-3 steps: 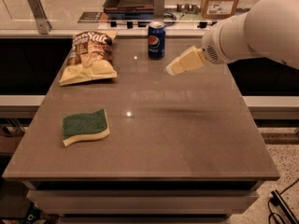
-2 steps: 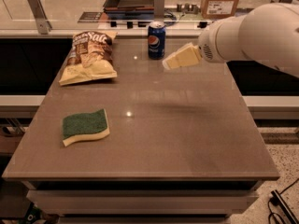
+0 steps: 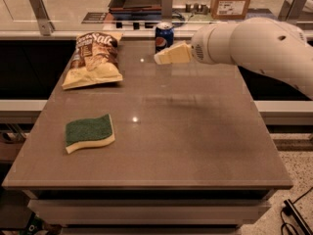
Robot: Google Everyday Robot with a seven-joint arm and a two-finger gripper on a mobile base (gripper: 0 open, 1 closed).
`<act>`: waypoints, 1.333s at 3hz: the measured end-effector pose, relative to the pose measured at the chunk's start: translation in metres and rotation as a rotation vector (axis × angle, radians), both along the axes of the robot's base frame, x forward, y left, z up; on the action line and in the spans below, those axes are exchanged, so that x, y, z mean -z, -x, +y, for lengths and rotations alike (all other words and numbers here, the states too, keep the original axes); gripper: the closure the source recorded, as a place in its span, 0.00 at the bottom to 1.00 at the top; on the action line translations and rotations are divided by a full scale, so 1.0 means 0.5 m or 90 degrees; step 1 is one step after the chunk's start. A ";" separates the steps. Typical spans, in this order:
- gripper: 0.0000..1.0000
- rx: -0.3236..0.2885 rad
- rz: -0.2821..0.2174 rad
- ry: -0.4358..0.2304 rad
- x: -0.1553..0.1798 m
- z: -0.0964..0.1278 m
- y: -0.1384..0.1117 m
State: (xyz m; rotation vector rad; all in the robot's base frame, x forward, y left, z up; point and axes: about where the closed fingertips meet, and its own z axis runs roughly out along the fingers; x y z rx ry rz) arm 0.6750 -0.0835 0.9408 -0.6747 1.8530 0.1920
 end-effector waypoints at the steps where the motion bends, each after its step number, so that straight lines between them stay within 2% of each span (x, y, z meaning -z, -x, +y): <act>1: 0.00 -0.007 -0.014 -0.033 0.012 0.034 -0.041; 2: 0.00 -0.005 -0.042 -0.051 0.023 0.051 -0.086; 3: 0.00 0.003 -0.073 -0.059 0.031 0.048 -0.131; 4: 0.00 0.002 -0.085 -0.069 0.044 0.048 -0.171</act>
Offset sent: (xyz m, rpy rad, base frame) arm 0.0726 0.0317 -0.0187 0.1170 -0.1297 -0.0070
